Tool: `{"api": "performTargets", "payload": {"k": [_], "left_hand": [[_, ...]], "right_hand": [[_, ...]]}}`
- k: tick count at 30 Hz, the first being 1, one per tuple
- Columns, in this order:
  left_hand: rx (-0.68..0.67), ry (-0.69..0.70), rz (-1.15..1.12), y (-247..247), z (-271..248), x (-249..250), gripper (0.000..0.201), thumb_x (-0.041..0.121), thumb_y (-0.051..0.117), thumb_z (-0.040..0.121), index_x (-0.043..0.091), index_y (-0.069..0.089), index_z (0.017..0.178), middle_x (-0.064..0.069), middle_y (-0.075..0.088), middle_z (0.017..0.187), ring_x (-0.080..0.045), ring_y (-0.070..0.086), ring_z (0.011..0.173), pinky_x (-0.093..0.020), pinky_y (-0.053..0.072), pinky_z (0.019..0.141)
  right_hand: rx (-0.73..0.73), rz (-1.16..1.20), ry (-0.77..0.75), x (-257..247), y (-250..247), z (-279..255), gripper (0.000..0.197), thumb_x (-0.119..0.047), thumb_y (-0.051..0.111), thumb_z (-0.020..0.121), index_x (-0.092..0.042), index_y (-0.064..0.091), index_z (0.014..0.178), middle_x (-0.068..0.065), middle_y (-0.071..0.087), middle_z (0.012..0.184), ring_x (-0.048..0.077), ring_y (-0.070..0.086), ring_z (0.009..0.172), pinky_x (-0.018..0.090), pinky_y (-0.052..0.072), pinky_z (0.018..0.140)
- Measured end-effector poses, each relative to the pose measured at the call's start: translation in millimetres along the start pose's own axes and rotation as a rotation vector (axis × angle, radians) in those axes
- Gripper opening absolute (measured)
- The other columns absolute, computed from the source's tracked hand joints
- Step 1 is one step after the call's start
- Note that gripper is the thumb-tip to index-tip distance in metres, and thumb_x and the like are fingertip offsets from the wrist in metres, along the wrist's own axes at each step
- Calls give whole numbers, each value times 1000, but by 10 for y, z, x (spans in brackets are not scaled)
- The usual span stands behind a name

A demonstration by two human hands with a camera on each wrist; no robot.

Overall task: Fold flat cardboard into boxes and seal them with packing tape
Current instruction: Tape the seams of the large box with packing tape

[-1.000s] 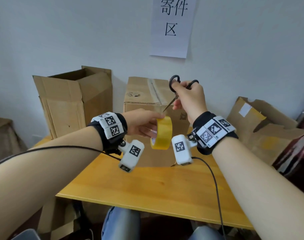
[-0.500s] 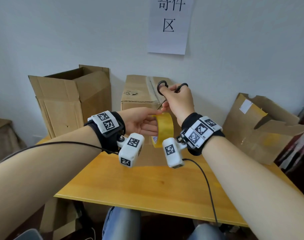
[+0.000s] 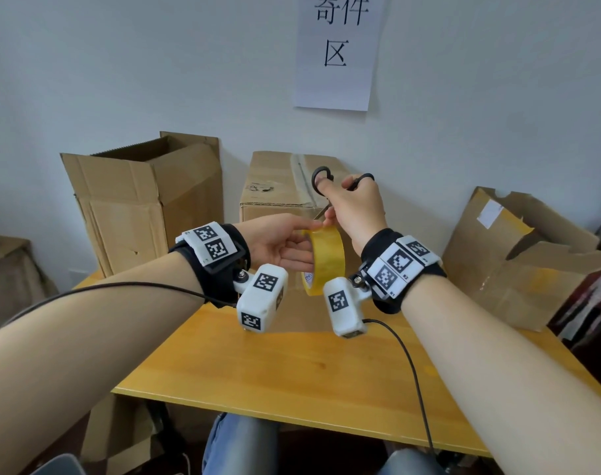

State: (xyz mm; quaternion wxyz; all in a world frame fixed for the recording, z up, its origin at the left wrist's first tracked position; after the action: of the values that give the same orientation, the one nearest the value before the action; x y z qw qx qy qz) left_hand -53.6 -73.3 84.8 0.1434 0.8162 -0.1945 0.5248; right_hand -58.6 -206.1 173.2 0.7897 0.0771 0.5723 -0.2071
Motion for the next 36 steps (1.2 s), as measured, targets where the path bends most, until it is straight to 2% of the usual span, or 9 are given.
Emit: {"api": "performTargets", "payload": {"k": [5,9,11,13,16,18,24,29,36], "left_hand": [[12,-10,-12,9,-8,5,28,30,69,93,3,65,98,-12,74,85,-25,76,71,-38,62,74],[32,0,-2,-8,-14,16,27,29,68,95,2,65,95,-12,74,79,-25,75,69,-39,61,74],[34,-1,3,-7,-18,13,26,29,67,95,2,65,94,-11,74,76,-24,75,67,-39,61,74],[37,-4,5,-8,-23,12,26,28,67,95,3,65,93,-11,74,74,-24,75,65,-38,61,72],[41,-10,9,-9,-35,11,25,27,66,95,3,64,92,-11,74,74,-25,75,65,-38,62,69],[39,-15,11,-5,-36,7,25,27,67,95,3,64,92,-12,74,75,-25,75,65,-39,62,70],[32,-17,13,5,-23,-8,25,28,69,94,3,65,93,-11,72,79,-25,75,67,-39,62,72],[19,-22,16,8,-13,-11,28,31,72,92,3,65,95,-11,73,82,-25,76,70,-39,63,71],[11,-29,13,5,14,-17,30,32,70,93,2,65,99,-12,72,85,-26,76,69,-39,62,72]], "right_hand": [[2,-39,-32,-59,-48,-10,39,-38,74,87,-15,44,96,4,57,77,11,54,42,22,47,44],[14,-112,-37,-67,-109,-13,40,-46,74,84,-21,44,92,-1,59,72,14,58,46,33,56,57],[18,-133,-41,-79,-134,-14,40,-47,74,83,-22,43,91,0,60,72,15,58,45,36,56,61],[25,-149,-61,-108,-158,-10,41,-47,75,83,-23,42,90,2,60,77,17,58,45,35,55,58],[36,-161,-95,-147,-196,-14,40,-47,73,84,-23,42,88,6,59,88,18,58,45,28,47,48],[43,-111,-94,-160,-221,-20,37,-44,72,86,-22,42,88,7,57,84,17,56,44,23,43,43],[-3,-7,-79,-197,-90,-23,36,-38,72,87,-17,43,90,5,54,71,16,54,42,36,51,55],[-36,46,-44,-126,36,-29,36,-32,74,88,-13,43,93,11,53,81,15,52,43,24,45,41],[-45,53,-44,-109,117,-25,37,-33,75,87,-14,45,94,14,54,82,16,52,42,24,45,40]]}}
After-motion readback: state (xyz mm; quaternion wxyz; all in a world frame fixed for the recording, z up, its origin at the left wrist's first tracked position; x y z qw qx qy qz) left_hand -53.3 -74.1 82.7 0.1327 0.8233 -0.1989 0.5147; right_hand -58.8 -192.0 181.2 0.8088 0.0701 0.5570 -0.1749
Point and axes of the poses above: each hand's wrist, its own z-axis towards the middle knuckle, its own y-axis out of the palm, x = y × z, the point moved 10 cm from there along z, towards the middle knuckle
